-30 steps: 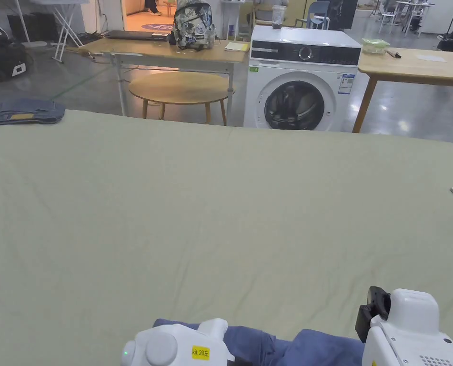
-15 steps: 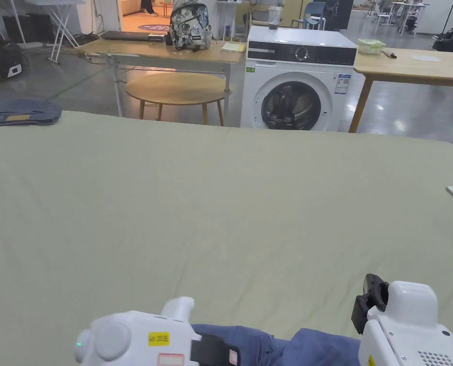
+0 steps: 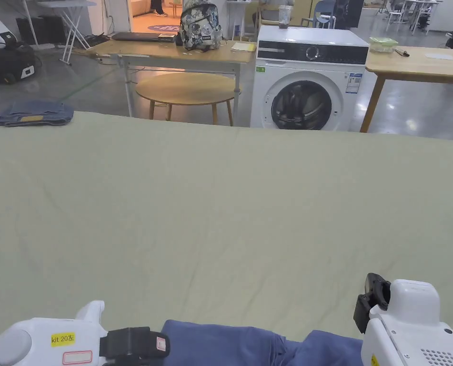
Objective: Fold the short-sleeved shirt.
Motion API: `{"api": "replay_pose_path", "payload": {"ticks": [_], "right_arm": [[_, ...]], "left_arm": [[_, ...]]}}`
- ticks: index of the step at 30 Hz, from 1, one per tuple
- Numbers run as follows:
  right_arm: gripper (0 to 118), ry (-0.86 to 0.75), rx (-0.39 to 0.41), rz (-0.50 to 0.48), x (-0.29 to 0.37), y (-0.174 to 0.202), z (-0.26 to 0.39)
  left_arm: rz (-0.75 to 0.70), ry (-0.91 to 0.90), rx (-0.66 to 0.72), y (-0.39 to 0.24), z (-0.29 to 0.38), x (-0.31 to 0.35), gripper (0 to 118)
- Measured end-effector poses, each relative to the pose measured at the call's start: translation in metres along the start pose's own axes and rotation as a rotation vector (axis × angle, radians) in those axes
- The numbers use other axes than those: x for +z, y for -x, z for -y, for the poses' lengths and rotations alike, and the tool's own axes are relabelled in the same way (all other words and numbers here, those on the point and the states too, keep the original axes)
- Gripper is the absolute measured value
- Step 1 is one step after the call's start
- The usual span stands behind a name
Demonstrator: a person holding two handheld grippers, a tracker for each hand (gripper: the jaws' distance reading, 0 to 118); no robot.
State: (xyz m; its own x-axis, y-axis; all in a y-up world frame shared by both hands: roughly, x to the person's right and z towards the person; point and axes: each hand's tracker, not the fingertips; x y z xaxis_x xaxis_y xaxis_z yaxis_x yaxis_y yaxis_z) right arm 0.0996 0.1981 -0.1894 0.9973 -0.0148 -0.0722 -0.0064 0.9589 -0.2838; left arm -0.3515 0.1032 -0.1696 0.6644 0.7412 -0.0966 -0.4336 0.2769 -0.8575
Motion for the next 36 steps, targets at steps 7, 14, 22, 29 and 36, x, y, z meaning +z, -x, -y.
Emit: {"api": "replay_pose_path", "payload": {"ticks": [7,14,22,29,36], "right_arm": [[0,0.008,0.0,0.001,0.001,0.001,0.002],[0,0.015,-0.001,0.009,0.004,-0.001,0.002],[0,0.017,0.002,0.019,0.003,-0.005,-0.001],[0,0.012,0.013,0.002,0.0,0.002,-0.005],[0,0.01,0.019,-0.038,-0.005,0.017,-0.006]], "left_arm": [[0.233,0.056,0.087,0.016,0.007,-0.033,76],[0.234,0.033,0.131,0.027,0.009,-0.047,14],[0.183,-0.022,-0.002,0.016,0.0,-0.021,8],[0.056,-0.136,-0.047,-0.007,-0.014,0.07,8],[-0.095,-0.226,-0.122,-0.031,-0.035,0.128,8]]}}
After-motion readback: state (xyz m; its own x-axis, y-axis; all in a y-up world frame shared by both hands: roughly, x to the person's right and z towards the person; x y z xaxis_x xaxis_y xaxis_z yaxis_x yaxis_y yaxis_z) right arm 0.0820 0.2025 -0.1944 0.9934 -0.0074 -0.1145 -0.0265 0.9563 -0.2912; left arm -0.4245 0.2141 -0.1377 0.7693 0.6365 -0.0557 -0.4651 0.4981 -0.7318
